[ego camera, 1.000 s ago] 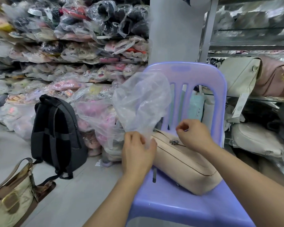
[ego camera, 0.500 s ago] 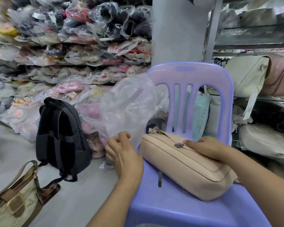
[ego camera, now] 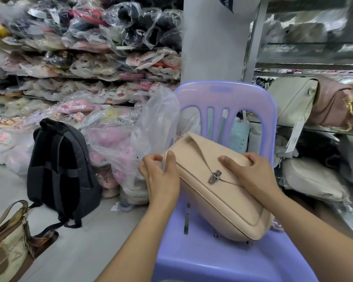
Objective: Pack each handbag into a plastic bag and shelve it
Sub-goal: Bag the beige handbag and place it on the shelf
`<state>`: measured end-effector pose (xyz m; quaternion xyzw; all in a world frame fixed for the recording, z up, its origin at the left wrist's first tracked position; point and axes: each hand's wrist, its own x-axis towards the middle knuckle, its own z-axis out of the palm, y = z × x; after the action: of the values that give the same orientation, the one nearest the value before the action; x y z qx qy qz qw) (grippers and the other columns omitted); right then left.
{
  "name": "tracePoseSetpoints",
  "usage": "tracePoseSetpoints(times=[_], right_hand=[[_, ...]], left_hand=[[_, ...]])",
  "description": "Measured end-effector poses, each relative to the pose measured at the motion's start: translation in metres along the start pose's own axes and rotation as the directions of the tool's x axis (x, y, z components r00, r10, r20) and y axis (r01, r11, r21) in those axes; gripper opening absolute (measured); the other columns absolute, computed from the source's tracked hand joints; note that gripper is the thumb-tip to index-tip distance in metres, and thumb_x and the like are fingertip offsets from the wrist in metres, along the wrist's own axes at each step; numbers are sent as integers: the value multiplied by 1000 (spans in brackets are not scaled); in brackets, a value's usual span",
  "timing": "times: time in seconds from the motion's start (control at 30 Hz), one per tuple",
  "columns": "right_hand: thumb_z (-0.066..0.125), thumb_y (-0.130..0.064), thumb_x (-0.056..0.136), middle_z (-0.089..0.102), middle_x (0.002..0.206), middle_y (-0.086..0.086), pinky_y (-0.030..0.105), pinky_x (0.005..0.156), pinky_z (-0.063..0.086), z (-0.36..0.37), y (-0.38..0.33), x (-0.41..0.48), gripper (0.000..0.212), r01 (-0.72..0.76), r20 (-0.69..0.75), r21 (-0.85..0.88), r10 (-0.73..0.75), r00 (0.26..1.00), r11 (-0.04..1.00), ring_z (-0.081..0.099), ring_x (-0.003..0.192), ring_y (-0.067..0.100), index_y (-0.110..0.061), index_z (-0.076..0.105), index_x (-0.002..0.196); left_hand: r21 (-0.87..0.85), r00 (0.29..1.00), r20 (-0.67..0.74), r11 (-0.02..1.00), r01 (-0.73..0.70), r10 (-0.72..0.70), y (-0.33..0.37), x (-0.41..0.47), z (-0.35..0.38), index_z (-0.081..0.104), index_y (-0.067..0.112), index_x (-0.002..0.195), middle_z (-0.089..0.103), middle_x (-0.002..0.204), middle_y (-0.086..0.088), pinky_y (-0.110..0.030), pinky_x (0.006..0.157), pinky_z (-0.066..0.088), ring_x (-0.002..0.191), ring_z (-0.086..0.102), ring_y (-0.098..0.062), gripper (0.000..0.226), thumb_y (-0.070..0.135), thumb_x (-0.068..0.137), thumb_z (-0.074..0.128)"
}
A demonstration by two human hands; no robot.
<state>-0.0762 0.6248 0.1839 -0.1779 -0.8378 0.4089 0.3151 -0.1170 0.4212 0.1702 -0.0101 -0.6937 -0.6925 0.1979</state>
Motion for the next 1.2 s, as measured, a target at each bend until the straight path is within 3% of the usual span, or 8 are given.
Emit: tracePoseSetpoints(times=[0.27, 0.5, 0.6, 0.7, 0.8, 1.0, 1.1, 1.2], right_hand=[[88, -61, 66, 65, 80, -3, 35, 66, 51, -8, -11, -21, 54, 131, -194, 217, -89, 977, 967, 60, 73, 17, -17, 59, 80], [84, -65, 69, 37, 69, 0, 33, 56, 32, 8, -26, -40, 67, 109, -239, 336, -27, 971, 936, 34, 62, 15, -16, 39, 72], [63, -68, 83, 32, 65, -2, 33, 55, 29, 9, -33, -43, 62, 96, -207, 366, -19, 978, 926, 29, 58, 13, -16, 33, 69], [50, -67, 92, 49, 64, 3, 37, 62, 37, -6, -56, -24, 70, -11, -158, 428, 86, 984, 904, 44, 62, 20, 1, 46, 73], [58, -60, 85, 74, 85, -1, 43, 82, 56, -23, -88, -4, 48, 51, -102, 505, 1, 995, 861, 71, 81, 26, -12, 64, 87], [69, -37, 89, 69, 100, -14, 26, 77, 46, -35, -127, 0, 13, 313, -43, 291, -314, 948, 904, 62, 91, 3, -29, 67, 99], [61, -39, 92, 55, 117, -13, 24, 96, 45, -38, -128, -3, 11, 425, 20, 151, -433, 901, 893, 54, 106, -6, -44, 68, 99], [47, -38, 100, 37, 114, -12, 34, 115, 33, -48, -130, -1, 33, 418, 48, 30, -419, 907, 908, 41, 130, 15, -48, 63, 127]], left_hand=[[-162, 990, -113, 981, -106, 89, 40, 14, -11, 45, 33, 90, 60, 121, -6, -45, 102, 41, 116, 53, -27, 18, 44, 103, 45], [-406, 987, -149, 907, -115, 59, 68, 25, -27, 55, 24, 80, 57, 82, 3, -33, 77, 42, 80, 50, -13, 20, 34, 98, 57], [-296, 985, -62, 939, -175, 164, 74, 24, -28, 61, 26, 79, 69, 103, -3, -38, 92, 48, 97, 63, -18, 18, 33, 96, 61], [-283, 985, -1, 945, -166, 173, 73, 20, -28, 68, 18, 83, 68, 113, 18, -30, 100, 48, 109, 62, -1, 13, 24, 93, 65], [-308, 975, 25, 929, -205, 223, 77, 16, -24, 68, 15, 79, 69, 111, 16, -18, 93, 45, 101, 61, 11, 15, 17, 94, 65], [-381, 954, 63, 891, -248, 293, 88, 0, -11, 62, 17, 67, 72, 106, 18, -24, 83, 43, 94, 63, -3, 17, 19, 84, 62], [-426, 939, 90, 865, -265, 332, 91, -2, -8, 59, 16, 65, 72, 93, 18, -32, 81, 41, 84, 59, -6, 14, 22, 78, 57], [-438, 899, 142, 841, -318, 414, 94, -9, -5, 60, 15, 69, 72, 97, 18, -32, 88, 43, 97, 63, -3, 14, 20, 81, 57]])
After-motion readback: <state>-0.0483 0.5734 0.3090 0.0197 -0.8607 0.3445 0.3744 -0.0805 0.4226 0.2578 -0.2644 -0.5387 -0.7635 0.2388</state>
